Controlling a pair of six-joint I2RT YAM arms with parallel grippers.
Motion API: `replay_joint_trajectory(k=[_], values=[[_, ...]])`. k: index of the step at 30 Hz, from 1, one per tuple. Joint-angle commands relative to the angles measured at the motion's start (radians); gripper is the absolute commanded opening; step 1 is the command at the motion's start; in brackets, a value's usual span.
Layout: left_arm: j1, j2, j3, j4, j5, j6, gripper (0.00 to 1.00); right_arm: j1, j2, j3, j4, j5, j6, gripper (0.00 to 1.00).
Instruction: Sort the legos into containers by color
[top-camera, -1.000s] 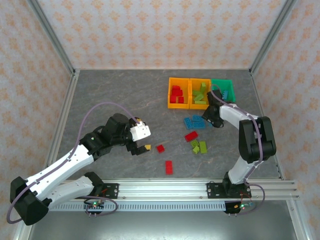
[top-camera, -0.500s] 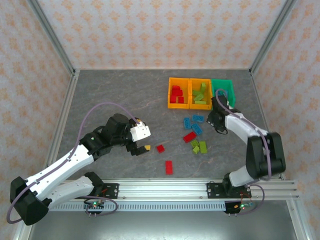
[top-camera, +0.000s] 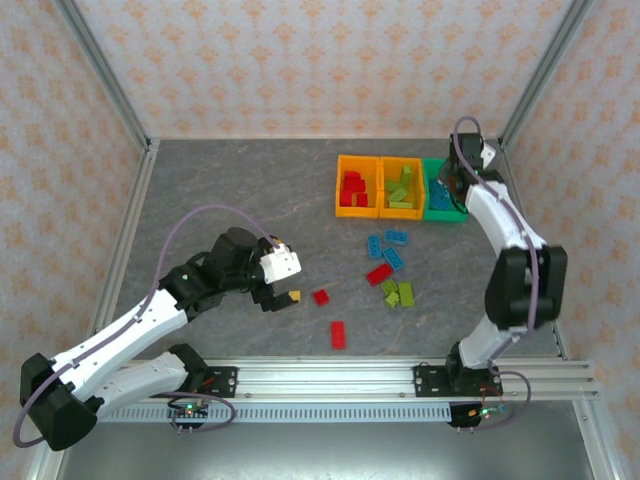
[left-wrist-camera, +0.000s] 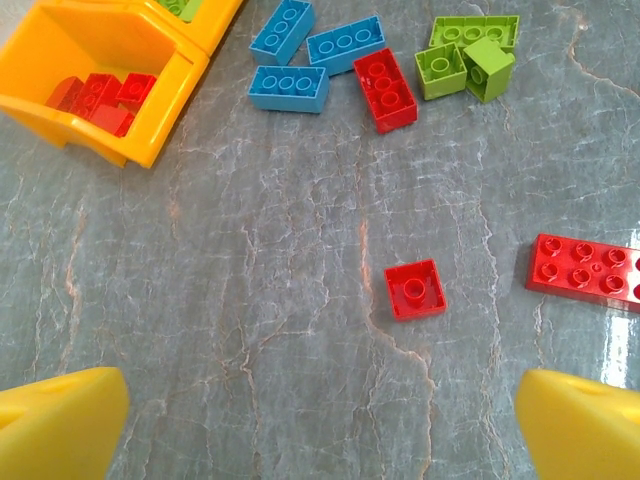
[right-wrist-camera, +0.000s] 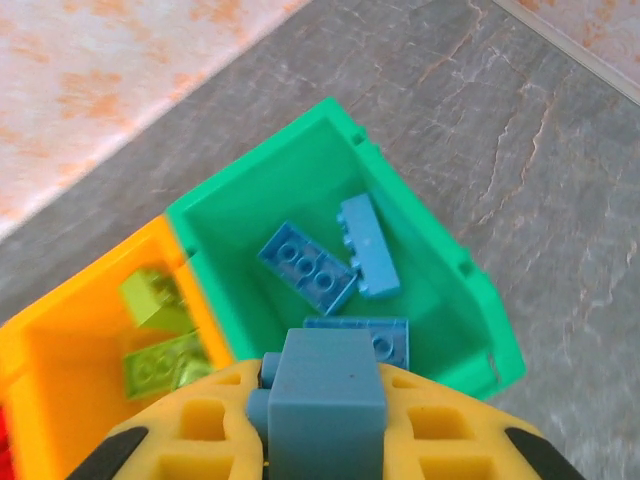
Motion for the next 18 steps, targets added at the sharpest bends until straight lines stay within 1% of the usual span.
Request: replay_joint_trajectory(k=[1, 2, 4, 5, 6, 8, 11, 14, 18], values=[[0.010, -0.011, 0.032, -0.019, -0.028, 0.018, 1.00, -0.021, 0.132, 0.150, -0.095, -0.025, -0.071, 0.23], [0.009, -0.013, 0.031, -0.017, -0.029, 0.019, 1.00, -0.025, 0.172, 0.202, -0.111, -0.041, -0.075, 0.27], [0.009, -0.013, 0.031, -0.020, -0.031, 0.020, 1.00, -0.028, 0.229, 0.288, -0.155, -0.047, -0.075, 0.44], [0.009, -0.013, 0.032, -0.023, -0.031, 0.020, 1.00, -0.028, 0.247, 0.318, -0.172, -0.045, -0.077, 0.50], [0.009, -0.015, 0.033, -0.025, -0.030, 0.021, 1.00, -0.028, 0.258, 0.341, -0.184, -0.044, -0.081, 0.53], [0.009, -0.017, 0.032, -0.024, -0.031, 0.021, 1.00, -0.028, 0.250, 0.367, -0.209, -0.055, -0.082, 0.56], [0.009, -0.021, 0.033, -0.023, -0.023, 0.023, 1.00, -0.028, 0.180, 0.328, -0.225, -0.107, -0.065, 0.57], [0.009, -0.025, 0.033, -0.023, -0.009, 0.022, 1.00, -0.028, 0.054, 0.212, -0.217, -0.235, -0.052, 0.58], [0.009, -0.032, 0.035, -0.021, 0.012, 0.021, 1.00, -0.023, -0.166, -0.028, -0.186, -0.393, -0.025, 0.62]])
